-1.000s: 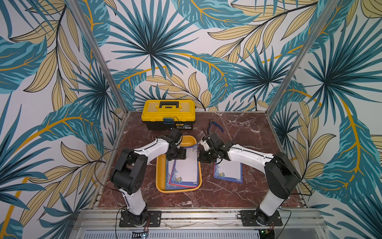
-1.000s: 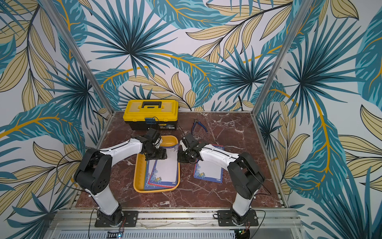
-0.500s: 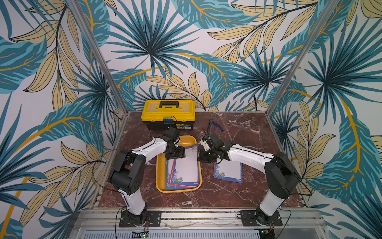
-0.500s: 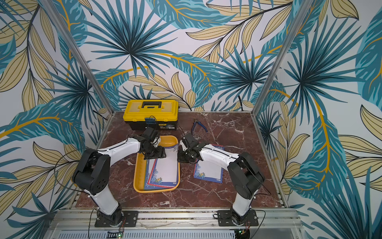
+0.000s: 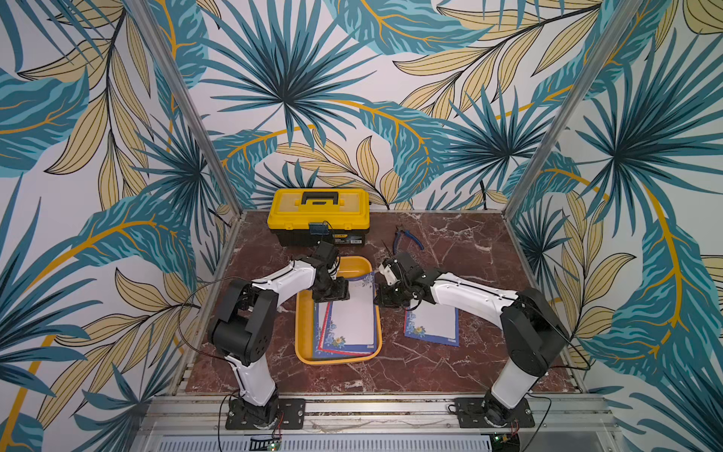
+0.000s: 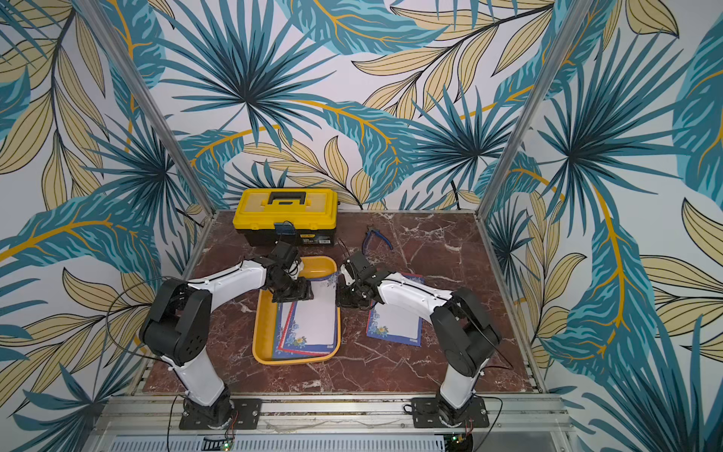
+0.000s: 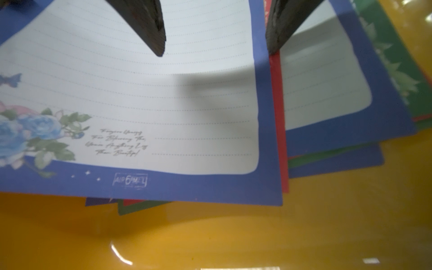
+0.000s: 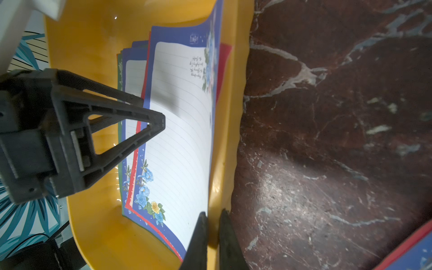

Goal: Take out the stationery paper from the storage box
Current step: Pick up the stationery paper from the storage box.

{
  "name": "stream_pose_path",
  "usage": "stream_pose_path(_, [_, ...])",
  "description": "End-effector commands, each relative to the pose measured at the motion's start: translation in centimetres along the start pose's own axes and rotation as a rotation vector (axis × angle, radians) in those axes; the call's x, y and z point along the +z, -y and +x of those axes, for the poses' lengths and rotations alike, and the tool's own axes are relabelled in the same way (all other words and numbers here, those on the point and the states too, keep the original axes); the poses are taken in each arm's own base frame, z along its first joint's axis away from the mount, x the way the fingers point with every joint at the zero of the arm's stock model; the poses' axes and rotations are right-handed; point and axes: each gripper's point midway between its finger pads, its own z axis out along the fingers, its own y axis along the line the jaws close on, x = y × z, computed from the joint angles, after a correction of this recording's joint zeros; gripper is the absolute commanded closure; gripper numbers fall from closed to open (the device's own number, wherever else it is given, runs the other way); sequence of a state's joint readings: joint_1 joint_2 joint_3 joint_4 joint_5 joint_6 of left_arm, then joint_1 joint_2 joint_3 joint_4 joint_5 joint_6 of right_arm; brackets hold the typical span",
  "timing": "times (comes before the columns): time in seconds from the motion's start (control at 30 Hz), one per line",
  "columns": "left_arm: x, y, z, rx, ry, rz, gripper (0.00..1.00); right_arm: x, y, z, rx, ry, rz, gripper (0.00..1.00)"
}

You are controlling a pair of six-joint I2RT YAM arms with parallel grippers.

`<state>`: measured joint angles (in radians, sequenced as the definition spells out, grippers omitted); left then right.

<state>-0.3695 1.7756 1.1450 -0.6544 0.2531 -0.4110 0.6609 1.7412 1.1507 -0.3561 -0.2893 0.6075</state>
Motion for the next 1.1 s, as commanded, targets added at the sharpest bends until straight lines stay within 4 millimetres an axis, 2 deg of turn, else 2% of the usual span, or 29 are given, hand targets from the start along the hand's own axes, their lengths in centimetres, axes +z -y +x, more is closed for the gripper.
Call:
stream_pose_path(0.0, [0.6, -0.2, 0.7, 0.006, -0.029, 0.012, 0.30, 0.9, 1.5, 1.5, -0.001, -0.060, 0.055, 0.93])
stream_pose_path(0.23, [1.4, -1.4, 0.8, -0.013, -0.035, -0.044, 0.27, 0.9, 1.4, 1.5, 0.001, -0.059, 0.053, 0.93])
stream_pose_path(0.37, [1.6, -1.5, 0.9, -0.014, -0.044, -0.045, 0.26, 0.8, 1.4, 1.5, 0.000, -0.058, 0.053, 0.93])
stream_pose_path(0.6, [1.5, -0.7, 0.9, -0.007, -0.051, -0.001, 0.31, 0.8, 1.3, 1.4, 0.002, -0.055, 0.052, 0.93])
stream_pose_path(0.9, [-1.4, 2.3, -0.2, 0.004, 0.006, 0.127, 0.35, 0.8, 1.3, 1.3, 0.002, -0.054, 0.050, 0.93])
stream_pose_path(1.07, [-1.9, 3.5, -0.5, -0.007, 0.011, 0.200, 0.36, 0.9, 1.3, 1.4, 0.002, -0.054, 0.047, 0.93])
